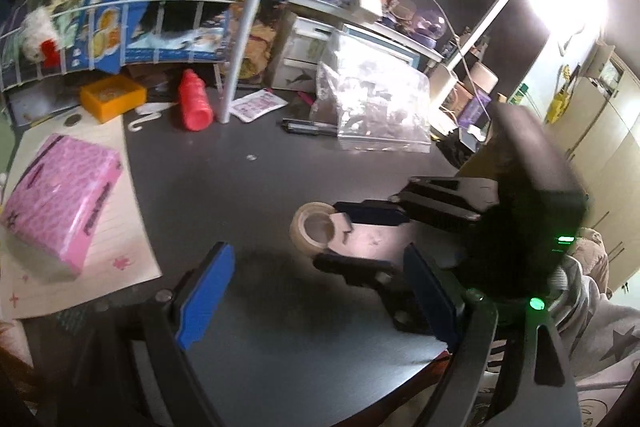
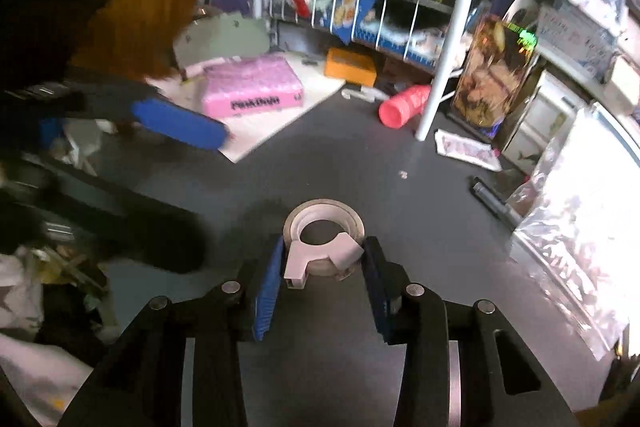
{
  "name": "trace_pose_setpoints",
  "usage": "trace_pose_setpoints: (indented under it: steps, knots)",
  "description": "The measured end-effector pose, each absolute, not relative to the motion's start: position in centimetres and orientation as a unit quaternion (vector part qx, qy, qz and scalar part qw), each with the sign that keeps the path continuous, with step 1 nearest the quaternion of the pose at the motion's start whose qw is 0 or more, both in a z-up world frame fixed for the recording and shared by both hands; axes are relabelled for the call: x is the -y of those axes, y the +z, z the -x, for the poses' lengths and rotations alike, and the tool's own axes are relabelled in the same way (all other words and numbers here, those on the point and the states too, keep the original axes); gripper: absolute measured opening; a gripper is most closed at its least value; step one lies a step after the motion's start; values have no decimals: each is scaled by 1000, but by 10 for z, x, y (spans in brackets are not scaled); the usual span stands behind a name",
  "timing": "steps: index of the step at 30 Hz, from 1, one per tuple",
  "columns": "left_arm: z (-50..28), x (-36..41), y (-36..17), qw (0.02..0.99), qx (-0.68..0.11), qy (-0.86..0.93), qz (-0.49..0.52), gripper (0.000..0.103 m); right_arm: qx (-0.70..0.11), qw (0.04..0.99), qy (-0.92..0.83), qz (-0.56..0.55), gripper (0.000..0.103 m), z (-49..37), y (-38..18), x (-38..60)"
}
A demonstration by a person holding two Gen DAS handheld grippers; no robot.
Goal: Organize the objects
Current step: 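Grasp the tape roll with the right gripper and lift, then lower the tape roll into the cardboard box and open the right gripper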
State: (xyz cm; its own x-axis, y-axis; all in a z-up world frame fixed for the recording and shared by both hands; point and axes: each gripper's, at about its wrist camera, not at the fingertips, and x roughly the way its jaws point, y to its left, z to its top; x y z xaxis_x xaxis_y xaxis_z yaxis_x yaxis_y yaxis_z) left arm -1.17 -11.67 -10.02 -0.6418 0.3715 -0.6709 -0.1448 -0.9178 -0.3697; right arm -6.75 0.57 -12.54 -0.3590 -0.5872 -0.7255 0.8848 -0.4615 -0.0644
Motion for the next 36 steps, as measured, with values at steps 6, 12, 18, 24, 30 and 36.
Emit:
trace_pose_setpoints:
  steps: [6, 12, 18, 24, 30, 36]
  knots:
    - [23, 87, -73, 194, 129, 896, 379, 84, -229, 457, -814, -276, 35, 42, -77, -37]
    - [33, 50, -38, 247, 105, 895, 356, 59, -230, 430, -838, -246, 35, 32, -39, -71]
    - [52, 6, -7, 281, 65, 893, 346, 42, -230, 386, -862, -235, 35, 35, -12, -112]
    - [76, -47, 17, 320, 33, 883, 343, 41, -213, 343, -883, -239, 35, 46, 7, -159]
    - [107, -103, 26, 350, 10, 864, 363, 41, -188, 314, -893, -263, 35, 63, 13, -213]
    - [140, -149, 15, 362, 2, 841, 403, 41, -148, 303, -888, -313, 35, 90, 4, -256]
